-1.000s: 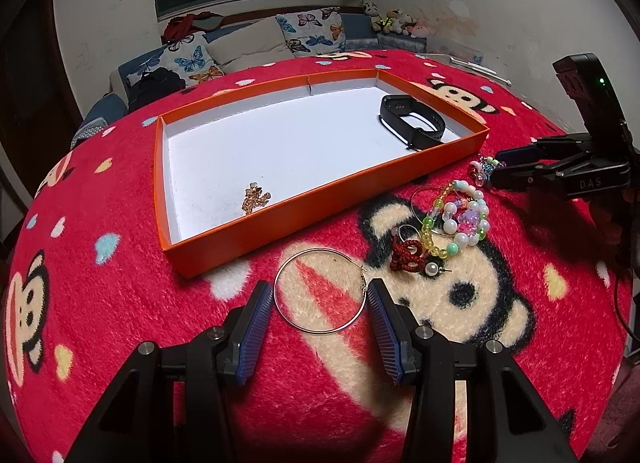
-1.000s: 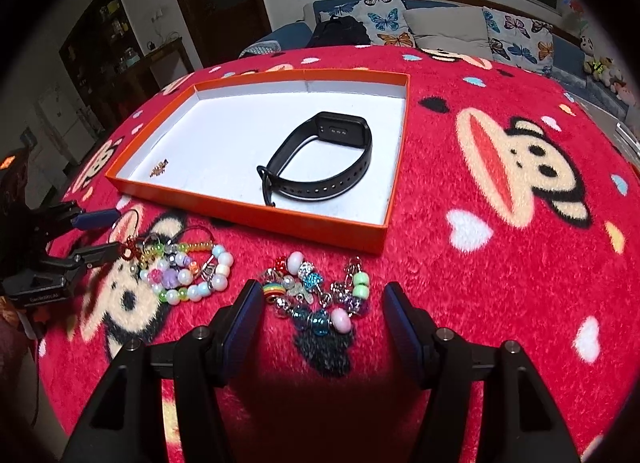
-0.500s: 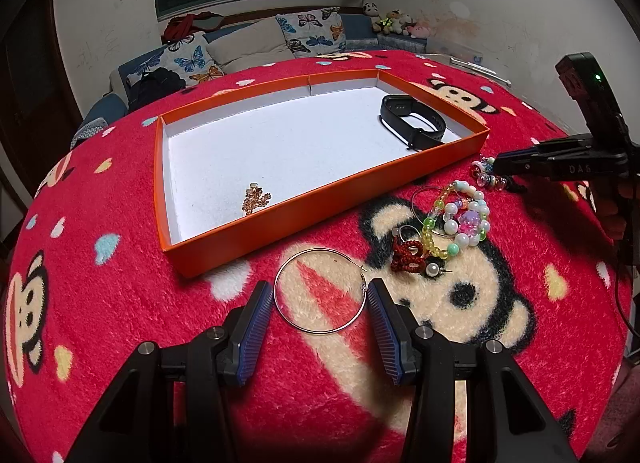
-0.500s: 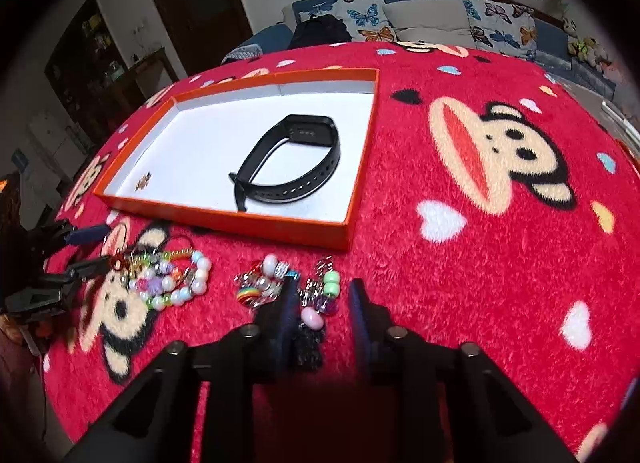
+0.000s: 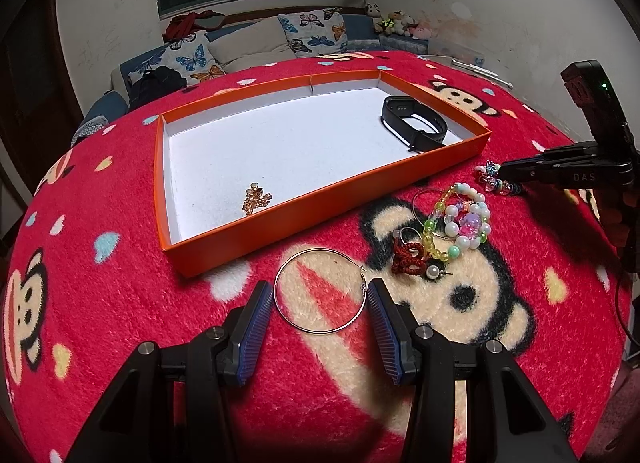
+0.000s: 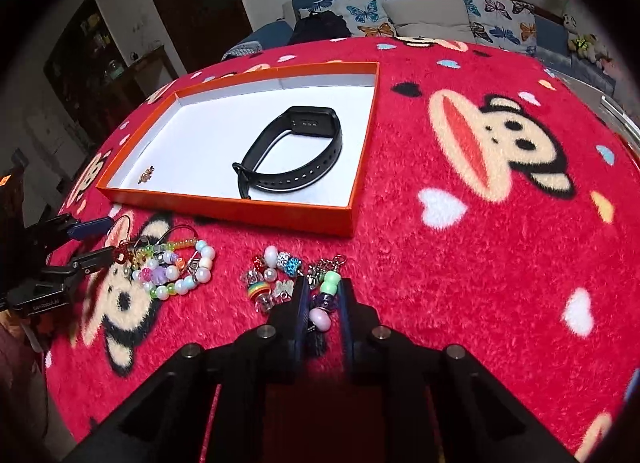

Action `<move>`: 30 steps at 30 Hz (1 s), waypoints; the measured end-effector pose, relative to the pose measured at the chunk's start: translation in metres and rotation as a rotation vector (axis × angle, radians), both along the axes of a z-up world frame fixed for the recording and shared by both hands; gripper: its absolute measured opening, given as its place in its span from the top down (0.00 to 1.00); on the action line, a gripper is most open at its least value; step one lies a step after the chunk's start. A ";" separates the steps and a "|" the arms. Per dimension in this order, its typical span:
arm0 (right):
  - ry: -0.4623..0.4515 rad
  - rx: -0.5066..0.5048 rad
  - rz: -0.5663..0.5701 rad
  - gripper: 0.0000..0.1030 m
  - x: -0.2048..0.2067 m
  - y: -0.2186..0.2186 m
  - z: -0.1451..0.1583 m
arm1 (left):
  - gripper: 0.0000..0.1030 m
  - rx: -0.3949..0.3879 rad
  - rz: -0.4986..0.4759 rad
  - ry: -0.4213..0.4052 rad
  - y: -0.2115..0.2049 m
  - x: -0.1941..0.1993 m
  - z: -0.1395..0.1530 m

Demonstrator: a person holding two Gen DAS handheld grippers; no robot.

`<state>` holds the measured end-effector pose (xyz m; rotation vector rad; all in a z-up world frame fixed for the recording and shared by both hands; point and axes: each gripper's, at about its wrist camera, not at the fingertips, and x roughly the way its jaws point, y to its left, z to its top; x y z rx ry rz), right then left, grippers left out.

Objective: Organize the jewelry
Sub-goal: 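Lift the hoop earring with the left tool while the right tool carries the bracelet into the box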

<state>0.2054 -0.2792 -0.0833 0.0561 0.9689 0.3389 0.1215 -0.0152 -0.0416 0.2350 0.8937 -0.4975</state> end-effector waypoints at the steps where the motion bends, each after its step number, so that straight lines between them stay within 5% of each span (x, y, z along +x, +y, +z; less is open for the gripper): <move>1: -0.002 -0.009 0.006 0.84 0.000 0.002 0.000 | 0.50 0.001 0.000 -0.001 0.000 0.000 0.000; 13: -0.131 -0.010 0.040 0.85 -0.021 0.011 0.040 | 0.50 -0.037 0.025 -0.025 0.003 -0.006 0.014; 30: -0.288 0.004 0.100 0.86 0.000 0.022 0.107 | 0.50 -0.113 0.029 -0.115 -0.001 0.003 0.074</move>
